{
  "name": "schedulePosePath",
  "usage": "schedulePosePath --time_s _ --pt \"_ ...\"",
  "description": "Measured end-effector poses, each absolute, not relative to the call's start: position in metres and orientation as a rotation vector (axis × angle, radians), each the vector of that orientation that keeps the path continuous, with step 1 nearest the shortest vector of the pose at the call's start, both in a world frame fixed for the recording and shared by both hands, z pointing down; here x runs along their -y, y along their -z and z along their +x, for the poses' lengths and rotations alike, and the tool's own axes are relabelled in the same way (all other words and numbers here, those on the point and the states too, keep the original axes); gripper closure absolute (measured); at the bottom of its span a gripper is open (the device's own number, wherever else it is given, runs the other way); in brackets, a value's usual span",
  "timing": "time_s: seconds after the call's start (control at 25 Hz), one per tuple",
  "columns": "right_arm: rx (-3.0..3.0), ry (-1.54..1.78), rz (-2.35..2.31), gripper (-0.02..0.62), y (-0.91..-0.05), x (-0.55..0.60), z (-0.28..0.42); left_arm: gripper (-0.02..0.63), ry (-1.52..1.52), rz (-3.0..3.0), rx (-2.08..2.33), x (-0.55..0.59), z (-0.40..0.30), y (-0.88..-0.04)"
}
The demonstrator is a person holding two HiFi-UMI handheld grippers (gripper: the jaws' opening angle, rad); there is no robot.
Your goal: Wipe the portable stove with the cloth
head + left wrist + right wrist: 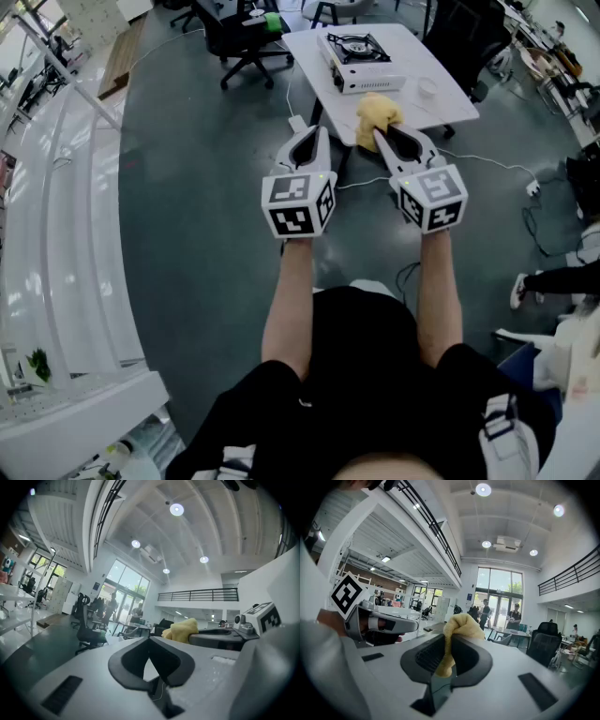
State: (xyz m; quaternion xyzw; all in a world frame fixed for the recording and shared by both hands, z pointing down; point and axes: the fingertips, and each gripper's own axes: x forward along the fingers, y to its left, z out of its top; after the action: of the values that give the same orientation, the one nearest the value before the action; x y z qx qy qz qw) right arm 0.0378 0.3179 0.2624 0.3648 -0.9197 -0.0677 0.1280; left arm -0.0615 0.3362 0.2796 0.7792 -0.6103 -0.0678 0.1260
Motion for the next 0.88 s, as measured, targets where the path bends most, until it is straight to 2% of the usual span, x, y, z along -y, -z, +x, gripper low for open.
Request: schedulePosePath --time_s 0.4,0.88 --pt "2.685 0.209 1.061 0.56 -0.266 -0.308 0.015 0.612 0.166 2.21 1.771 -0.323 -0.089 -0.295" --pt "2.611 0.117 1.136 0.56 -0.292 -0.257 0.04 0.614 0.124 2.209 1.694 -0.283 -0.074 -0.323"
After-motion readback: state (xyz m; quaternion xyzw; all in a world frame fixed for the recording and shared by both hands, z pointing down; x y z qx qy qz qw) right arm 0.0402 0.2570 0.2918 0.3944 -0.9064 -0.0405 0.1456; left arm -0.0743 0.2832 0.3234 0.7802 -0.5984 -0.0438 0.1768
